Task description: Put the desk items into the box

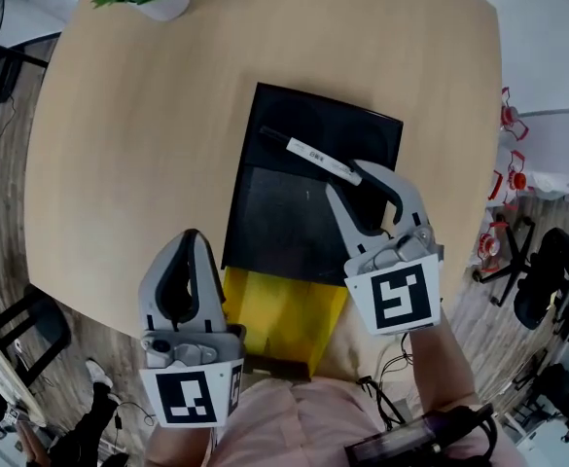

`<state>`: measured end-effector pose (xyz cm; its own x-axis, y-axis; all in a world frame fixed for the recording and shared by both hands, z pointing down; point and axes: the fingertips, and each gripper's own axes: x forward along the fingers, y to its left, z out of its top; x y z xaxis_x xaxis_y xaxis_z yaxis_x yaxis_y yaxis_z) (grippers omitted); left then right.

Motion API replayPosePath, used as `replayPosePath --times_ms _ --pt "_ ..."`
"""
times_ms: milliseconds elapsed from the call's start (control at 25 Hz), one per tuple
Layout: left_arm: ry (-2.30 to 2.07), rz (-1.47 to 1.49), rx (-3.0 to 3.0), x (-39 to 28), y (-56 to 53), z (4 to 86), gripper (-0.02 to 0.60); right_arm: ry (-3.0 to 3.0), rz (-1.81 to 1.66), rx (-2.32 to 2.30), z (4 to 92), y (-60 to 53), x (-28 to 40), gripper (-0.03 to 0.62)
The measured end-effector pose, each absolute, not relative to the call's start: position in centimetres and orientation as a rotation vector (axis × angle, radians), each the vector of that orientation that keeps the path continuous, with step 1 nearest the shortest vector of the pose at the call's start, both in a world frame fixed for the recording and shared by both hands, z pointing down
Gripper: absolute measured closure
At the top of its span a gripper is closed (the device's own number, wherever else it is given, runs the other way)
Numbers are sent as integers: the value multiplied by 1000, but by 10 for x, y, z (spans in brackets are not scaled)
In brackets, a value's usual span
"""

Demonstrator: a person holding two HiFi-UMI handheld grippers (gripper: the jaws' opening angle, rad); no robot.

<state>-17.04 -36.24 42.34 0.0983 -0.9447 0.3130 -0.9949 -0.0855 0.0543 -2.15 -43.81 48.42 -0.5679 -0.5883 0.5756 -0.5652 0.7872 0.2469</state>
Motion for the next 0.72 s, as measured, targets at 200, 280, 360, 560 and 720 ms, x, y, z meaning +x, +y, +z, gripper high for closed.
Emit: replayPosePath --times_ms 200,280,360,560,720 --pt "-1930 284 2119 -175 -363 424 571 -2309 -6 798 483 -439 -23 471" --pt "-1929 284 2118 -175 -363 425 571 -2296 17 781 485 -438 -22 480" --pt "-1931 283 2119 -174 -363 425 571 -2284 24 787 487 -440 -20 507" --pt "-1942 275 2137 -174 -361 415 571 -2334 102 847 480 -442 -19 522" --pt "-1970 252 2159 -173 -354 396 571 -2368 79 880 458 -438 -21 523"
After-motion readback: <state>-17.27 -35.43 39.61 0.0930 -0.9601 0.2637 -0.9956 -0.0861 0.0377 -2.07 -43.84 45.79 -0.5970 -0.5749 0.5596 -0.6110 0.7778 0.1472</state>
